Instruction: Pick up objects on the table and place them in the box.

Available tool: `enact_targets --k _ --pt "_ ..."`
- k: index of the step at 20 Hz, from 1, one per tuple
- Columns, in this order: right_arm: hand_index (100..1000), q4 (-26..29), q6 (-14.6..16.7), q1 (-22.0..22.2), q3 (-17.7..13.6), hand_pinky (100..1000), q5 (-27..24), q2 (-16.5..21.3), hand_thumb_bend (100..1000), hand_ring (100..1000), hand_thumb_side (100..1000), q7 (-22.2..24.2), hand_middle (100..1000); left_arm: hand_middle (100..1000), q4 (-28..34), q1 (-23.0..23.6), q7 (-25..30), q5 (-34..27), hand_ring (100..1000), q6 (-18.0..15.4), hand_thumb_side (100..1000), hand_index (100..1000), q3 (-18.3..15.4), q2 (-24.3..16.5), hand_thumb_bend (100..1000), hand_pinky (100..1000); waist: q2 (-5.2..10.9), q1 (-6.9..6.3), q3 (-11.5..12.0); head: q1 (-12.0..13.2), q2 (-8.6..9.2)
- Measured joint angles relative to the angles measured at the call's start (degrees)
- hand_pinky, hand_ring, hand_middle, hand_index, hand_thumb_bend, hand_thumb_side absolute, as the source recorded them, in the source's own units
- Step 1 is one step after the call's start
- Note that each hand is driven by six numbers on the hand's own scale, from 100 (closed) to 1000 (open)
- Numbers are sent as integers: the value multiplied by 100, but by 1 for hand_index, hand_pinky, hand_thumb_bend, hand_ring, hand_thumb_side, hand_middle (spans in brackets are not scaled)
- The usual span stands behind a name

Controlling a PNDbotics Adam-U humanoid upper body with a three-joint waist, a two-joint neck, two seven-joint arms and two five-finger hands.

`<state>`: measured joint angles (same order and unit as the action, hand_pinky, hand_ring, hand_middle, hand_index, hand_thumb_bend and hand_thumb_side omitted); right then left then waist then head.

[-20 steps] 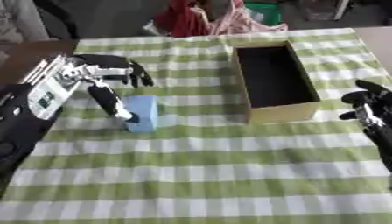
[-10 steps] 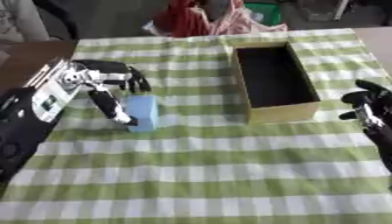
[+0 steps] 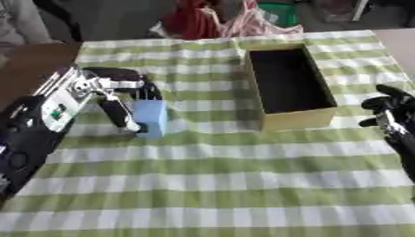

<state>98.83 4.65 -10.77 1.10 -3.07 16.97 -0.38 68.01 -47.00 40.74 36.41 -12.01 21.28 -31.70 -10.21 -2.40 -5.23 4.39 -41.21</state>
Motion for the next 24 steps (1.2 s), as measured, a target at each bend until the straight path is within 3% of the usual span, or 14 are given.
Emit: enact_targets --k 7,13,24 --pt "863 -29 0 1 -1 579 0 0 100 770 472 0 639 417 245 -57 -327 -32 586 143 153 728 -120 -8 328 672 3 0 5 -2 1" --pt "861 -32 -12 17 24 579 0 0 100 769 474 41 638 427 458 -477 -615 -80 583 285 145 730 -222 64 303 665 57 6 -10 14 1" --pt "860 -74 -26 -35 245 579 -12 -26 100 768 475 284 635 447 -30 -1255 -1321 230 607 22 117 739 -289 1323 255 671 76 39 -268 193 4"
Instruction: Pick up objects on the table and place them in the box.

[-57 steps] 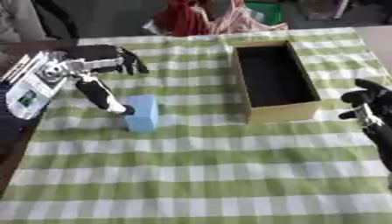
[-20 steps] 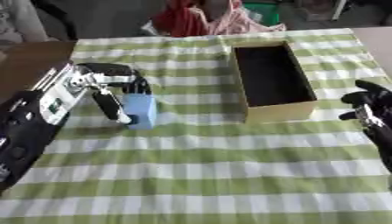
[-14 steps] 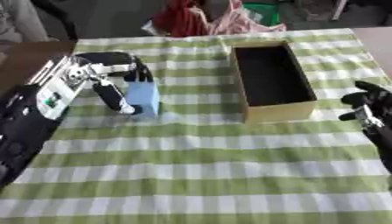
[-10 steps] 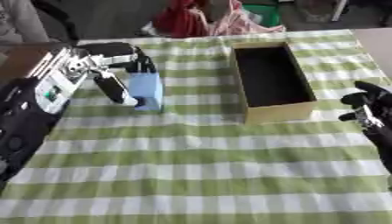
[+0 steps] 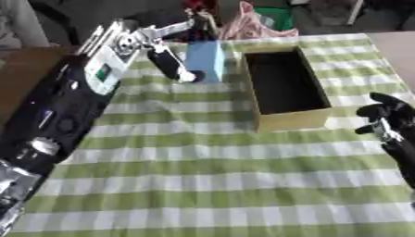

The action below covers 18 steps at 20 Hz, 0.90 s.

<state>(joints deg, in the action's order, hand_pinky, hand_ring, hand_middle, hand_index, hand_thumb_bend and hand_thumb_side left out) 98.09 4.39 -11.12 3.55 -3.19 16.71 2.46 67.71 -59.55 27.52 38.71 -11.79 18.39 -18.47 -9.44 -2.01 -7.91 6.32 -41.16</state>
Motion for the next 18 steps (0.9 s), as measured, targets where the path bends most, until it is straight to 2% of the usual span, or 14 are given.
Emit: enact_targets --k 7,12,17,18 --pt "860 -28 -9 -103 172 579 -16 -75 100 768 477 198 634 484 -565 -109 -722 587 632 -433 100 748 -130 875 289 676 -3 -2 -285 171 106" --pt "859 -32 -14 -163 252 579 -42 -142 100 767 478 295 632 503 -906 -57 -1403 1180 645 -686 100 753 -261 1205 305 674 -49 -4 -414 238 196" --pt "858 -36 -27 -245 307 579 -50 -189 100 767 478 364 630 673 -1188 25 -2058 1673 708 -763 100 787 -390 1349 341 695 -85 -14 -484 245 254" --pt "858 -38 -25 -249 316 579 -50 -189 100 767 477 369 630 699 -1227 36 -2135 1750 721 -780 100 792 -396 1350 400 703 -85 -15 -487 245 257"
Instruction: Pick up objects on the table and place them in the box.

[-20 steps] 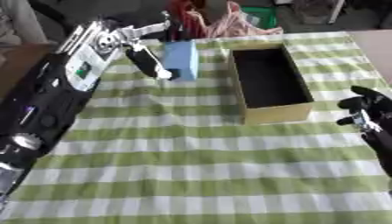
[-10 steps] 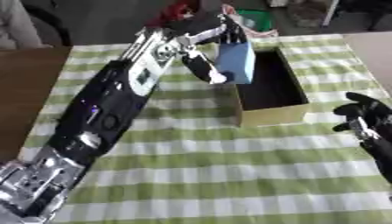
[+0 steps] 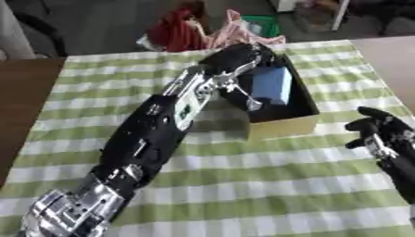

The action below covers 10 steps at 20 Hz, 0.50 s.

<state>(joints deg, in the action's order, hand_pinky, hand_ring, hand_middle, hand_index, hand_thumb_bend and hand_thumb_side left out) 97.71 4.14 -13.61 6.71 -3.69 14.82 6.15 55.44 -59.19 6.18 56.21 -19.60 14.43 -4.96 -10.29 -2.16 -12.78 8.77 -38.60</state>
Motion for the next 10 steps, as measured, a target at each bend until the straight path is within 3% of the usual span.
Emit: enact_targets --k 3,5,10 --pt "857 -9 1 0 2 579 0 0 100 767 477 3 629 790 -88 28 -93 179 772 -62 172 833 -11 0 419 743 -15 -3 -1 0 14" --pt "857 -19 2 0 2 579 0 0 100 767 477 4 629 841 -108 40 -54 243 800 -114 282 869 -12 0 507 769 -24 -3 0 0 27" --pt "857 -22 2 0 1 579 0 0 100 766 477 4 628 878 -28 51 29 223 822 -176 387 899 -9 -7 611 785 -25 -5 16 -3 47"
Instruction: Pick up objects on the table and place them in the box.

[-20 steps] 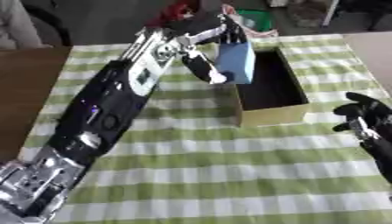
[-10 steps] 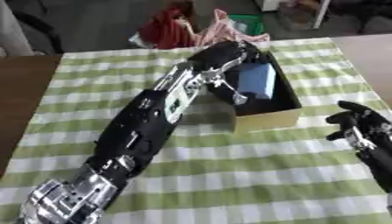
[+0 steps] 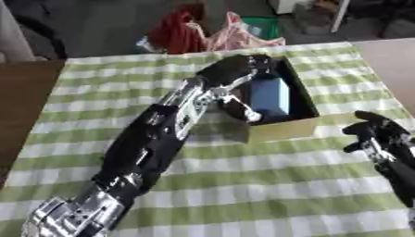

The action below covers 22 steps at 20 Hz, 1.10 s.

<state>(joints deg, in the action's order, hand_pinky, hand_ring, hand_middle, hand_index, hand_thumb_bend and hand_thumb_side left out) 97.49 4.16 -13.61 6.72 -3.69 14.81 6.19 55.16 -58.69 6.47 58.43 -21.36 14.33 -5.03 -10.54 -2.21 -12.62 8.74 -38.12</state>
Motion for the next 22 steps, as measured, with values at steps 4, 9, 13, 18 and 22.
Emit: enact_targets --k 4,9,13,18,22 --pt "855 -1 1 4 -3 579 0 0 100 766 478 -1 627 845 163 31 -7 -197 796 10 363 882 26 -56 572 759 0 -15 41 -25 3" --pt "855 -1 4 14 -41 579 1 5 100 766 476 -13 626 743 752 112 116 -1054 725 141 313 852 153 -387 428 695 1 -35 198 -114 4" --pt "855 -2 18 77 -110 579 5 26 100 766 476 -68 626 741 1771 488 377 -2278 721 496 326 854 323 -1025 328 672 19 -55 372 -230 4" --pt "856 -2 31 112 -189 579 11 81 100 767 475 -152 627 734 3436 1464 584 -3876 714 1263 345 856 154 -1892 220 643 36 -68 554 -388 4" --pt "856 -1 34 154 -251 579 24 108 100 767 475 -216 627 730 4411 2306 321 -4703 712 1823 361 856 -377 -2163 173 631 36 -49 645 -483 4"
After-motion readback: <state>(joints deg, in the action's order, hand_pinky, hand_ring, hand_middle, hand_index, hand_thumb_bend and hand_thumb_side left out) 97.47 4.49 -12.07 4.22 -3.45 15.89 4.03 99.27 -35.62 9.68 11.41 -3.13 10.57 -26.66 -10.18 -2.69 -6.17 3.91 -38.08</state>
